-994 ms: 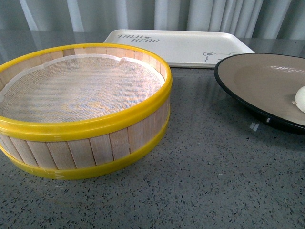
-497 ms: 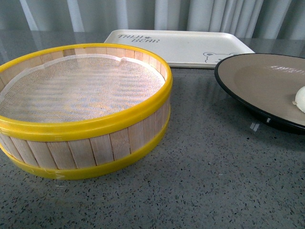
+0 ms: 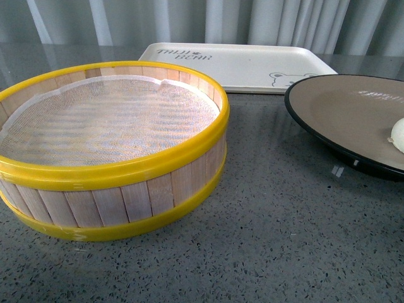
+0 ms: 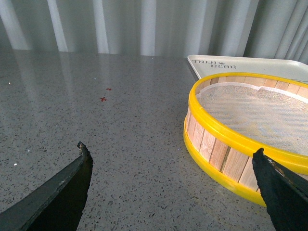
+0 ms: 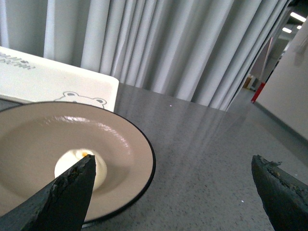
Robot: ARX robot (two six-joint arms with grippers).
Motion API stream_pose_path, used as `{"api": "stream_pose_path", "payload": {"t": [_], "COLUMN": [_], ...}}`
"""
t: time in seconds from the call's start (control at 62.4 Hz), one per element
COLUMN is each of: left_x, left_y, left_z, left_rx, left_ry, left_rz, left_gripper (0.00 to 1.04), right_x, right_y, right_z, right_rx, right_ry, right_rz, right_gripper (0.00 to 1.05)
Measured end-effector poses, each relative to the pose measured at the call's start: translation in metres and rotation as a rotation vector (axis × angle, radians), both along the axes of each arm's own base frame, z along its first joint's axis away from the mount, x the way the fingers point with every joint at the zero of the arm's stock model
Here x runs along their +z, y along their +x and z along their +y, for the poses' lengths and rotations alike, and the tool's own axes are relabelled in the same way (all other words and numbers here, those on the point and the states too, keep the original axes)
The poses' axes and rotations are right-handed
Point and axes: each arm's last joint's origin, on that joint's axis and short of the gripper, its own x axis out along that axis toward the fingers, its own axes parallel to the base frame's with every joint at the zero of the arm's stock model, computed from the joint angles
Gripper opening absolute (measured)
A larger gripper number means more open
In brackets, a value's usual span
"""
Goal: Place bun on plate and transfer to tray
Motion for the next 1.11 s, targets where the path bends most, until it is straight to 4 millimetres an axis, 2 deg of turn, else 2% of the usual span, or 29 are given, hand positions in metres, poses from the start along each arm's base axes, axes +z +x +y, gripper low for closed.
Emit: {"api": "stream_pose_path", "payload": {"t": [0.096,0.224,0.369,0.497,0.705,1.106], "left_x": [0.000,0.000,0.000,0.000,0.000,0.000], "left_y": [0.000,0.000,0.000,0.000,0.000,0.000], "left_z": [0.000,0.000,0.000,0.000,0.000,0.000], "left_rx": [0.000,0.000,0.000,0.000,0.000,0.000], "left_ry": [0.000,0.000,0.000,0.000,0.000,0.000], "left_rz": [0.000,0.000,0.000,0.000,0.000,0.000], "left_gripper": [0.98,0.98,0.98,0.98,0.98,0.98], "right_x": [0.006,0.005,-0.001,-0.008,-0.031,-0.040], "right_y": [0.014,0.021,0.021,0.020,0.029,0.046], "right_z": [-0.020,-0.037,-0.036,-0.033,-0.032,-0.009], "right_rx": [0.018,0.026,0.061,0.040,0.000,0.028], "right_ry": [0.293,0.703,1.072,1.289,1.465,1.583], "right_rz": [0.111,0.209,0.301,0.349,0.443,0.509], "right_gripper": [0.96,0.96,0.96,0.96,0.96,0.96]}}
